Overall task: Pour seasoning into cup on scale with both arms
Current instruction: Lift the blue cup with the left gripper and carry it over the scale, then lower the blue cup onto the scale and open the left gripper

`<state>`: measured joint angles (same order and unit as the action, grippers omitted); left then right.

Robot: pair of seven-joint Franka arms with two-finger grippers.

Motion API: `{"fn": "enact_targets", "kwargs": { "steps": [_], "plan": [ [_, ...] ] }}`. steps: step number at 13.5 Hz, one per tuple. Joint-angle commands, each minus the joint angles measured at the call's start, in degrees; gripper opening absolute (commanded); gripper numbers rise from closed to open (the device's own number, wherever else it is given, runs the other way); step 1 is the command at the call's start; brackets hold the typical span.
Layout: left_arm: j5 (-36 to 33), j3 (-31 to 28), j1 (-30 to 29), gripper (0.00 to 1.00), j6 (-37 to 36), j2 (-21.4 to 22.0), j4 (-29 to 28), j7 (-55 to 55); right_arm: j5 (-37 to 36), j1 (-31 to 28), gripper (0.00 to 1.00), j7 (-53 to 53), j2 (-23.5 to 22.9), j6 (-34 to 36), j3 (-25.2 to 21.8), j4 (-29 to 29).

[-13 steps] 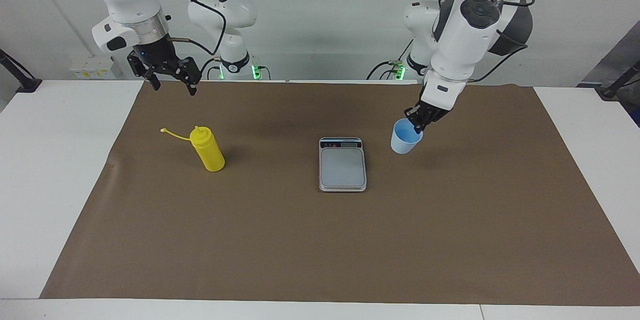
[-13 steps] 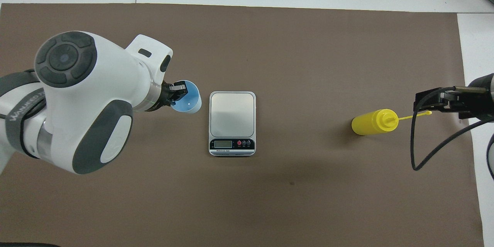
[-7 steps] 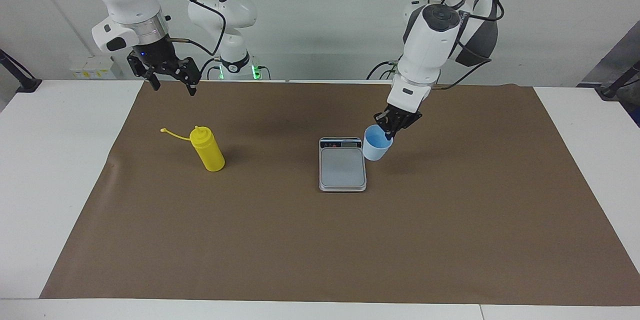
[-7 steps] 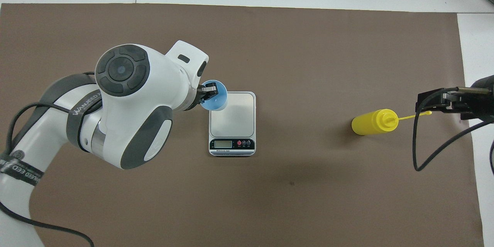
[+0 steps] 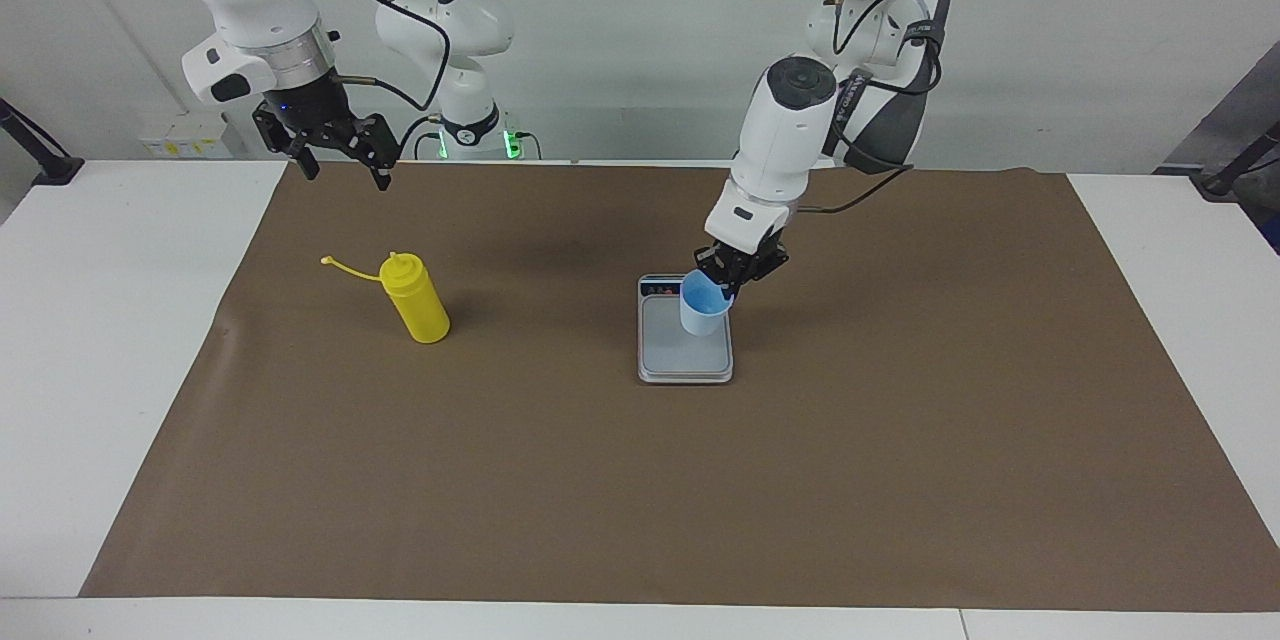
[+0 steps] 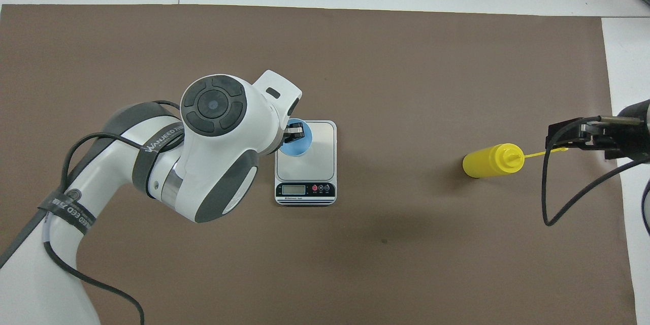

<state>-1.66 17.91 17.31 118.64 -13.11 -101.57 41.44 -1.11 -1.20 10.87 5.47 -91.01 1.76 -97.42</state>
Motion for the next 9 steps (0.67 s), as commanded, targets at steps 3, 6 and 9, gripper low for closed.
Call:
{"fn": "enact_targets", "kwargs": {
  "steps": [3,6,9],
  "plan": [
    [-1.86,-0.69,2.20,0.00,2.03,-0.42,-1.44,1.10,0.05,-0.91,1.00,0.55,1.65,-1.88,0.26,-1.98],
    [-1.94,-0.69,2.20,0.00,2.39,-0.78,-1.87,1.63,0.05,-1.08,1.00,0.46,1.65,-2.15,0.26,-2.25],
    [-1.94,-0.69,2.20,0.00,5.37,-0.60,-4.42,1.54,0.05,-1.35,1.00,0.46,1.65,-2.15,0.26,-2.25]
  ]
}}
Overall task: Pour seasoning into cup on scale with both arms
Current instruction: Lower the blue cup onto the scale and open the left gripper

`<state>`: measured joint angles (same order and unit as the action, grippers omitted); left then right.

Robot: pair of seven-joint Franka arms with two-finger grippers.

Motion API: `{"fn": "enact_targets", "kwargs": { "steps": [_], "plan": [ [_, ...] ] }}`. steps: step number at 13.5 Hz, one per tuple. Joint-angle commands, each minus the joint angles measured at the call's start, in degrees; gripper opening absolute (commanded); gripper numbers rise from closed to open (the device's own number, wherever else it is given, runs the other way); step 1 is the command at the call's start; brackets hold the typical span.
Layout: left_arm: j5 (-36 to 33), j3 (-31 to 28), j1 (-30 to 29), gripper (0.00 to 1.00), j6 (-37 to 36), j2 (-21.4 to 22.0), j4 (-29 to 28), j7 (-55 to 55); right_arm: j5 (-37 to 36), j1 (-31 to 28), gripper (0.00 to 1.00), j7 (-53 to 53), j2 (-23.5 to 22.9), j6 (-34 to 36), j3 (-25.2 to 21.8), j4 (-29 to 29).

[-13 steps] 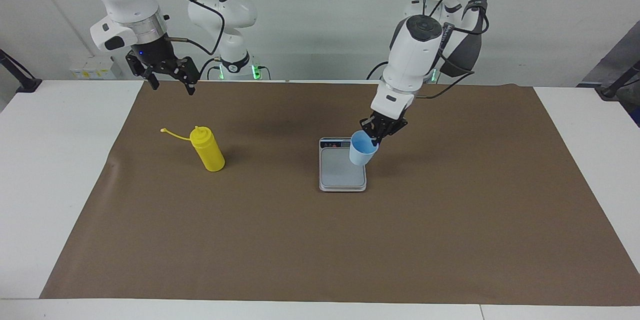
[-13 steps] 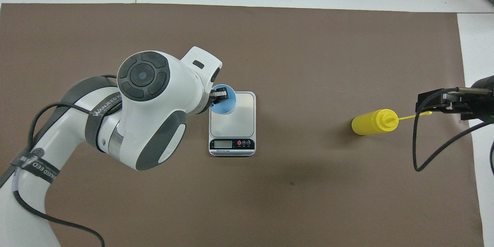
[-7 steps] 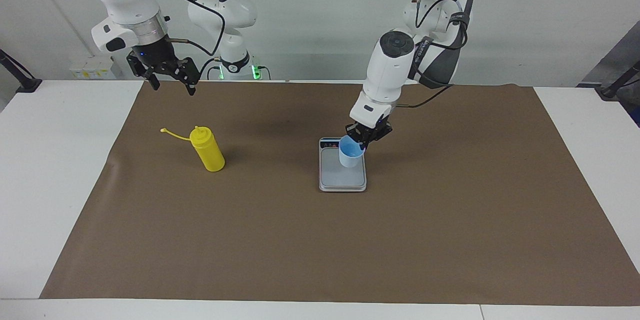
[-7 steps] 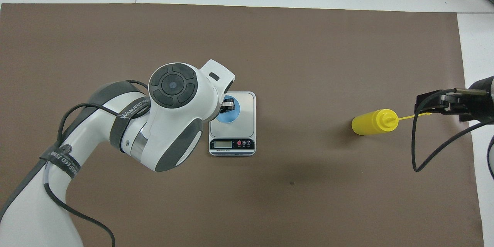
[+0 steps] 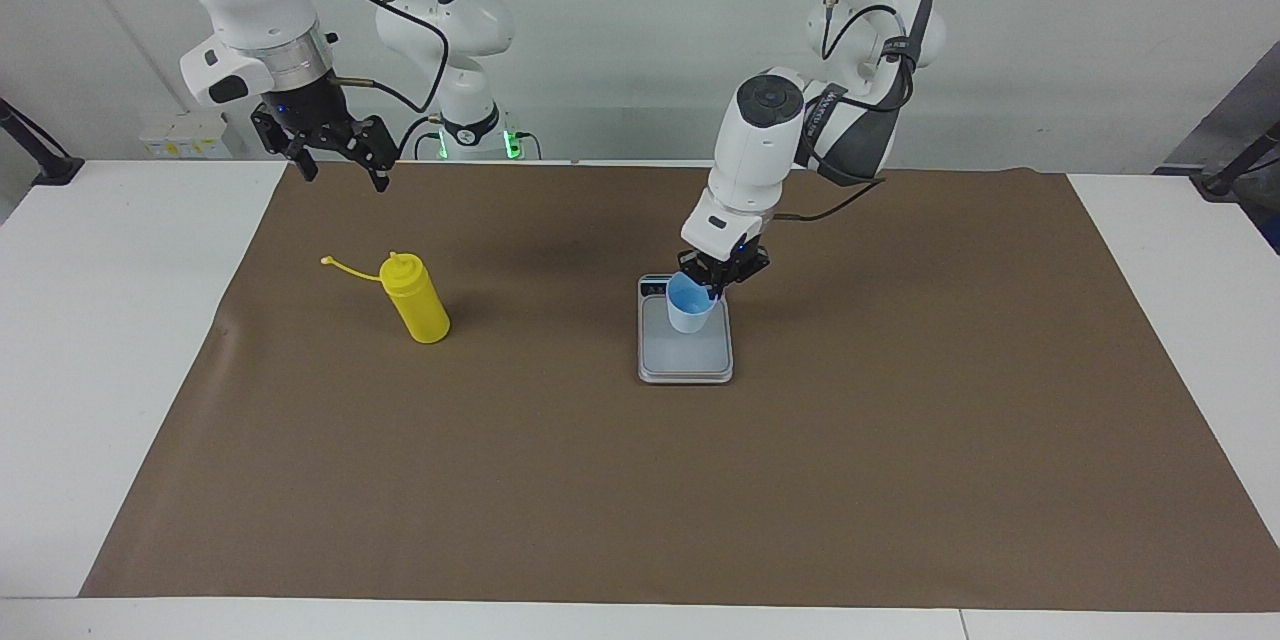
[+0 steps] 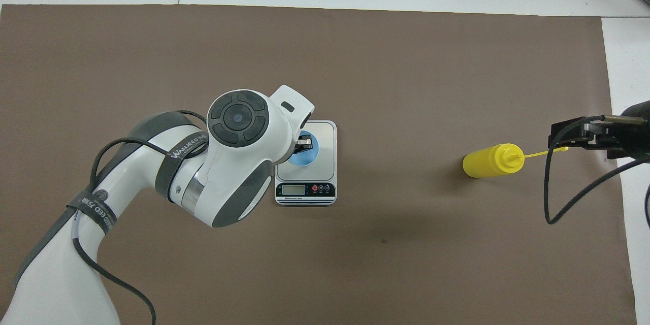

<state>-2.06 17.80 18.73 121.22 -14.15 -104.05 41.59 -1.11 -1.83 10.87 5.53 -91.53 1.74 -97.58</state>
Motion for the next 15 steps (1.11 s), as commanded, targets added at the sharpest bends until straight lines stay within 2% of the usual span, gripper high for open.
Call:
{"fn": "enact_targets", "kwargs": {
  "steps": [1,8,11,15],
  "plan": [
    [-1.55,-0.66,0.78,0.00,2.79,0.35,-2.04,1.38,0.05,-1.33,1.00,0.29,1.58,-1.64,0.29,-2.09],
    [-1.55,-0.57,2.01,0.00,2.79,0.61,-2.74,2.09,0.05,-1.51,1.00,0.11,1.67,-1.81,0.29,-2.44],
    [-1.55,-0.66,1.92,0.00,2.79,0.70,-3.00,1.82,0.05,-1.51,1.00,-0.15,2.72,-6.46,0.29,-5.59],
    [-1.63,-0.66,1.39,0.00,2.71,0.70,-3.18,1.38,0.05,-2.56,1.00,-7.69,2.82,-8.66,0.29,-7.27]
  ]
}}
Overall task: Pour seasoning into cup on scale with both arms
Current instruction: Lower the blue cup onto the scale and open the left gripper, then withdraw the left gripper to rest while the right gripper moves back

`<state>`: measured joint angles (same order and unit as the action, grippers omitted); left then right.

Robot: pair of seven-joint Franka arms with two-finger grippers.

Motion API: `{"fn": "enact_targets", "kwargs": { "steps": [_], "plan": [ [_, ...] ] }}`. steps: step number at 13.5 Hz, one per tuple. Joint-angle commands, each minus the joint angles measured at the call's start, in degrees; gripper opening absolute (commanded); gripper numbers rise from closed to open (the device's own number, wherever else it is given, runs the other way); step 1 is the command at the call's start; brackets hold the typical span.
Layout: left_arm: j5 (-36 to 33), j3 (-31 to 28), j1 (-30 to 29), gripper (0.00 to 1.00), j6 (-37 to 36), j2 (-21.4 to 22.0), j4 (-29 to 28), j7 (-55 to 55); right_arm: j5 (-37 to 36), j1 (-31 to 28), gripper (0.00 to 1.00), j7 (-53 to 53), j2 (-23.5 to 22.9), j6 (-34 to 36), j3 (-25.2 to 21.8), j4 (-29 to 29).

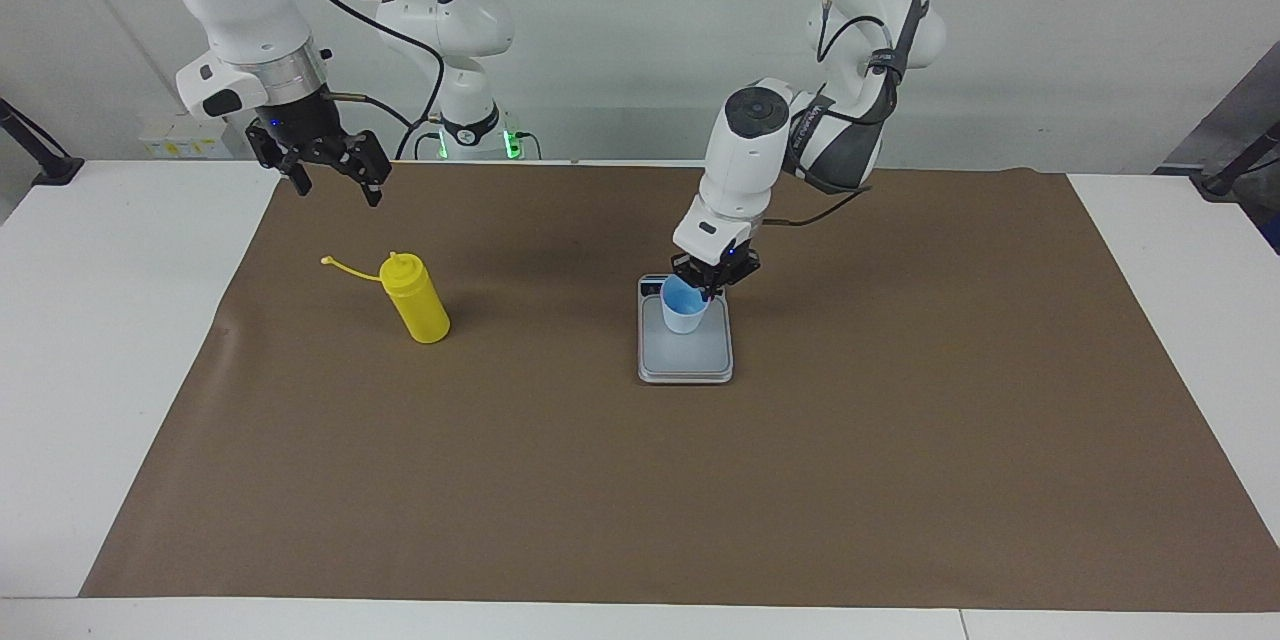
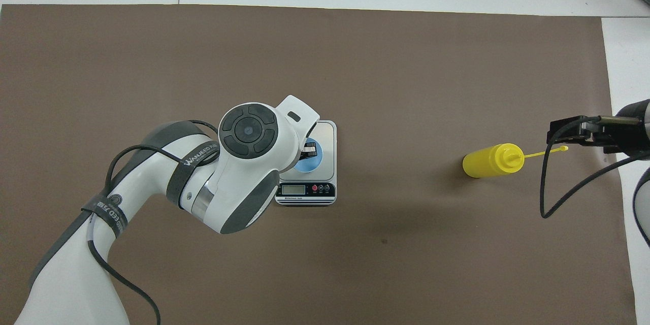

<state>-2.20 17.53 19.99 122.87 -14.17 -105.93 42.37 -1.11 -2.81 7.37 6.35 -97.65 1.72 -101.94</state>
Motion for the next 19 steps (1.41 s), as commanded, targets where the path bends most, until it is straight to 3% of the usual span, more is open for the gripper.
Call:
{"fn": "enact_targets", "kwargs": {
  "steps": [1,2,3,4,7,13,19],
  "plan": [
    [-1.41,-0.39,0.14,0.00,1.14,0.81,-1.39,0.60,0.05,-1.84,1.00,-5.69,2.00,-2.54,0.30,-2.91],
    [-1.41,-0.39,0.14,0.33,1.14,0.81,-1.39,0.60,0.05,-2.54,1.00,-7.44,2.00,-2.54,0.30,-2.91],
    [-1.41,-0.39,0.14,0.88,1.06,0.81,-1.39,0.52,0.05,-4.03,1.00,-10.16,2.00,-2.54,0.30,-2.91],
    [-1.50,-0.39,0.14,1.00,0.80,0.81,-1.39,0.60,0.05,-4.48,1.00,-13.32,2.00,-2.54,0.30,-2.91],
    [-3.24,-0.83,-0.12,1.00,-2.18,1.16,0.27,0.43,0.05,-4.48,1.00,-13.53,2.00,-2.11,0.30,-2.82],
    [-3.52,-0.83,-8.11,1.00,-9.04,4.41,4.32,-7.38,0.66,-4.48,1.00,-15.71,2.44,-2.89,0.39,-4.39],
    [-2.73,-0.83,-16.64,1.00,-14.40,10.55,4.24,-17.13,12.07,-11.68,1.00,-39.24,8.14,-14.83,0.12,-18.98]
  ]
}}
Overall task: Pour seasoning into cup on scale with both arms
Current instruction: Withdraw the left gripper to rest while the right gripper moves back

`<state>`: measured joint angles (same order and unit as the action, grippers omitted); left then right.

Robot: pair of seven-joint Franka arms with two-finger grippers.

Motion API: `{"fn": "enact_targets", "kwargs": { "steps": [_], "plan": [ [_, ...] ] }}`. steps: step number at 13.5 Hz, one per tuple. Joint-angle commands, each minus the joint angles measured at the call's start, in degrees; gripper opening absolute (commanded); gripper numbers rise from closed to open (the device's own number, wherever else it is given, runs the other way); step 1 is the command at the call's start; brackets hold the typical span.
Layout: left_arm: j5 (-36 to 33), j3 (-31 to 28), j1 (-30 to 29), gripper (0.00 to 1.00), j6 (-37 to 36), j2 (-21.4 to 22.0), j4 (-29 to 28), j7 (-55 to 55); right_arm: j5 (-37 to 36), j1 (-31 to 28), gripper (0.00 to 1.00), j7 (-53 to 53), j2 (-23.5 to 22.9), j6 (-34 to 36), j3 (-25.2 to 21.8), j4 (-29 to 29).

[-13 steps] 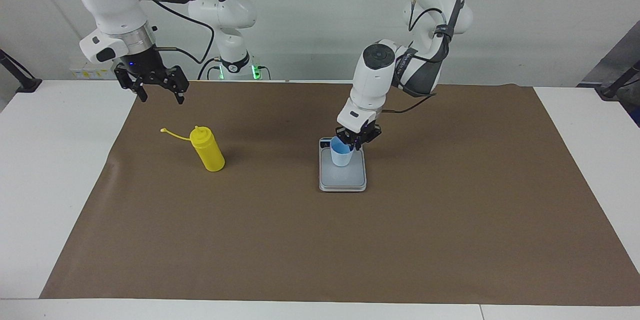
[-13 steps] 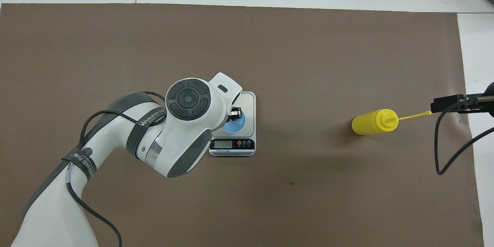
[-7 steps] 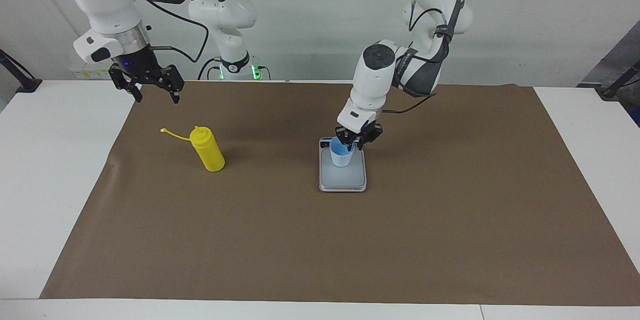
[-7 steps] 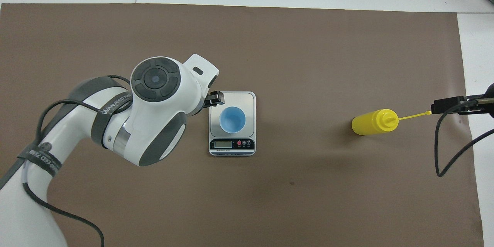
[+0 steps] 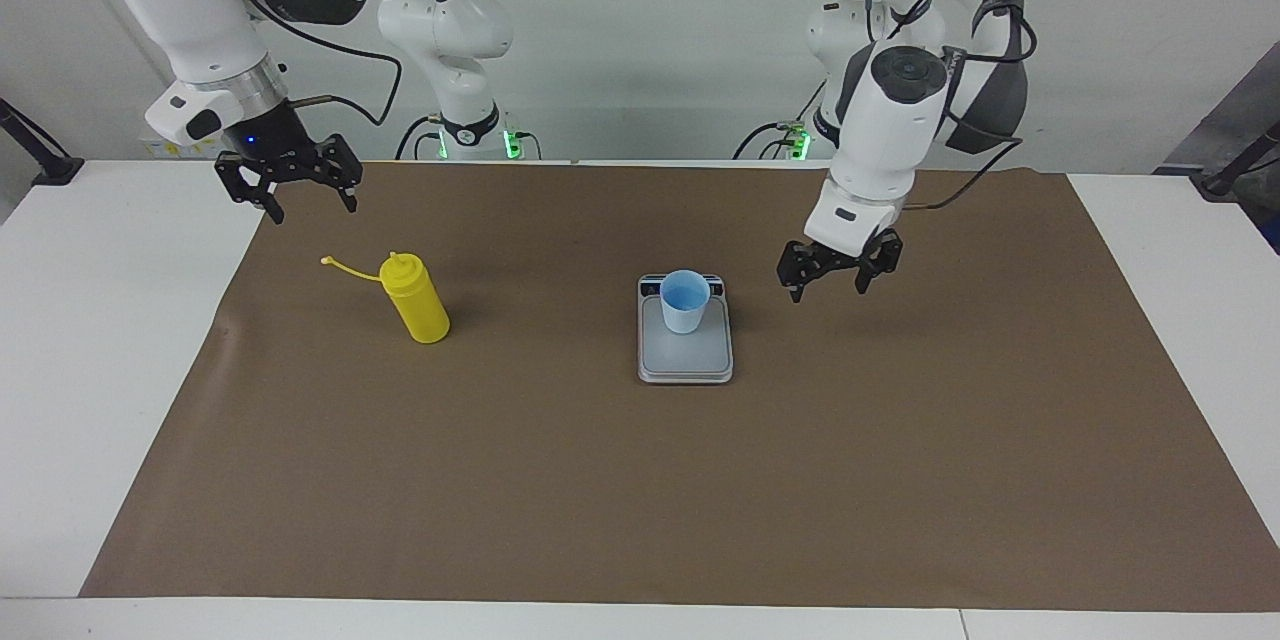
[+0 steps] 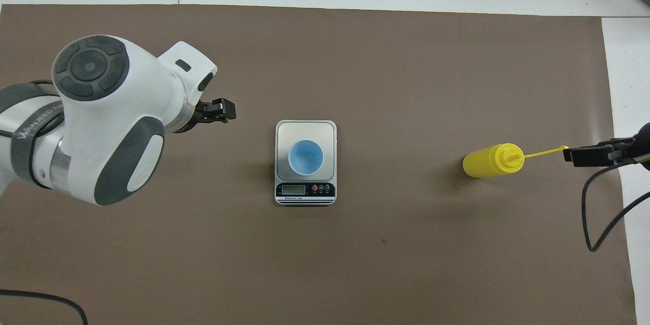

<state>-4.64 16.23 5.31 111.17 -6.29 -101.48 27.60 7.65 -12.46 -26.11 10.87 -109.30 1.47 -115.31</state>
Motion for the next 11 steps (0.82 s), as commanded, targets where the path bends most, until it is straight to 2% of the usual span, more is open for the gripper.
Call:
{"fn": "enact_targets", "kwargs": {
  "steps": [1,6,11],
  "plan": [
    [-0.11,0.38,-2.92,1.00,-4.45,4.51,-0.21,-3.59,5.34,-3.17,1.00,-9.89,3.81,-4.94,0.20,-7.28],
    [2.44,-0.50,-6.36,1.00,-9.56,10.41,0.05,-8.68,13.60,-6.60,1.00,-17.83,4.77,-7.76,0.02,-11.86],
    [4.82,-1.82,-10.48,1.00,-13.87,10.86,3.13,-16.24,25.20,-9.60,1.00,-34.24,4.60,-12.86,0.02,-17.31]
  ]
}}
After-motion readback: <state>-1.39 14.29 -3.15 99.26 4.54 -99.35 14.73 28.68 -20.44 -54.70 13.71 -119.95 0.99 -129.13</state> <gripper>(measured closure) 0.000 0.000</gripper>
